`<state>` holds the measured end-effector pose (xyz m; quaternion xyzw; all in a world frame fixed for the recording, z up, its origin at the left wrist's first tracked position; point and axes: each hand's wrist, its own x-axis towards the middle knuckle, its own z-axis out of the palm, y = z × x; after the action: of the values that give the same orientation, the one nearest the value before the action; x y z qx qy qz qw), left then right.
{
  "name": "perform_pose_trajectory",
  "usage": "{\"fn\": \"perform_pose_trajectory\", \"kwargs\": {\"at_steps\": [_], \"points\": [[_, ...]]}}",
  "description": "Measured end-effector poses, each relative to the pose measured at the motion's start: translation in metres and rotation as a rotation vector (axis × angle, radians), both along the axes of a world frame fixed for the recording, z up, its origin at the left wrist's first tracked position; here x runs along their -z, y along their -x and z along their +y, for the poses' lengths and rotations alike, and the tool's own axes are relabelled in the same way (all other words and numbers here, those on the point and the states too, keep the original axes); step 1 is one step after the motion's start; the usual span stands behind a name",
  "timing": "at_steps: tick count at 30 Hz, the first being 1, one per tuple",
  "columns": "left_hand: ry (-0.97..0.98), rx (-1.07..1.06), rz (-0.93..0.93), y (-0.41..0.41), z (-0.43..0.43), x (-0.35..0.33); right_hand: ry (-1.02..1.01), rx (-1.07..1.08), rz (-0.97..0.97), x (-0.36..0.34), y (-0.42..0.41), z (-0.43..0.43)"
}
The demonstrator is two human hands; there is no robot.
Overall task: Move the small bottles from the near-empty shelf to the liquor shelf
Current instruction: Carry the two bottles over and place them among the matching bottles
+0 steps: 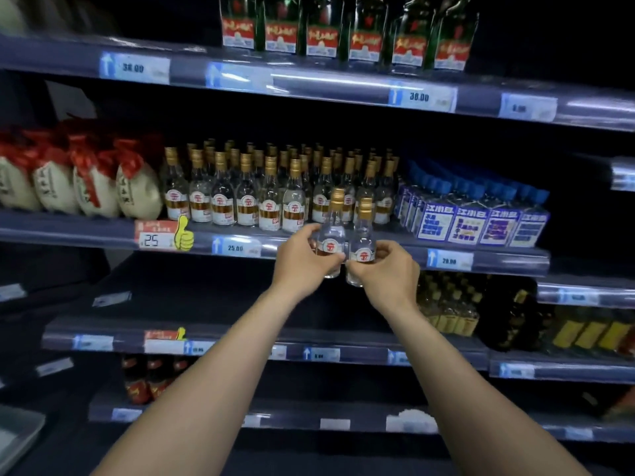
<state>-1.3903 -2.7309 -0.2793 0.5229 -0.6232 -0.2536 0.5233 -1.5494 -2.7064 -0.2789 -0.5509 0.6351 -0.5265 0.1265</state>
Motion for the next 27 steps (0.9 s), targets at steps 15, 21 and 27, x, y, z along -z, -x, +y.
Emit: {"fn": "perform_pose_trajectory", "kwargs": {"at_steps": [15,21,27], "points": [[0.131,-0.243,-0.097,0.019,-0.086,-0.025,0.091,-0.084,-0.079,-0.029,0.009,-0.113],[0.187,-0.269,-0.168,0.028,-0.099,-0.019,0.110,-0.101,-0.064,-0.023,0.018,-0.129],[0.162,-0.273,-0.226,0.034,-0.106,-0.010,0.065,-0.150,-0.007,-0.013,0.023,-0.143]]}}
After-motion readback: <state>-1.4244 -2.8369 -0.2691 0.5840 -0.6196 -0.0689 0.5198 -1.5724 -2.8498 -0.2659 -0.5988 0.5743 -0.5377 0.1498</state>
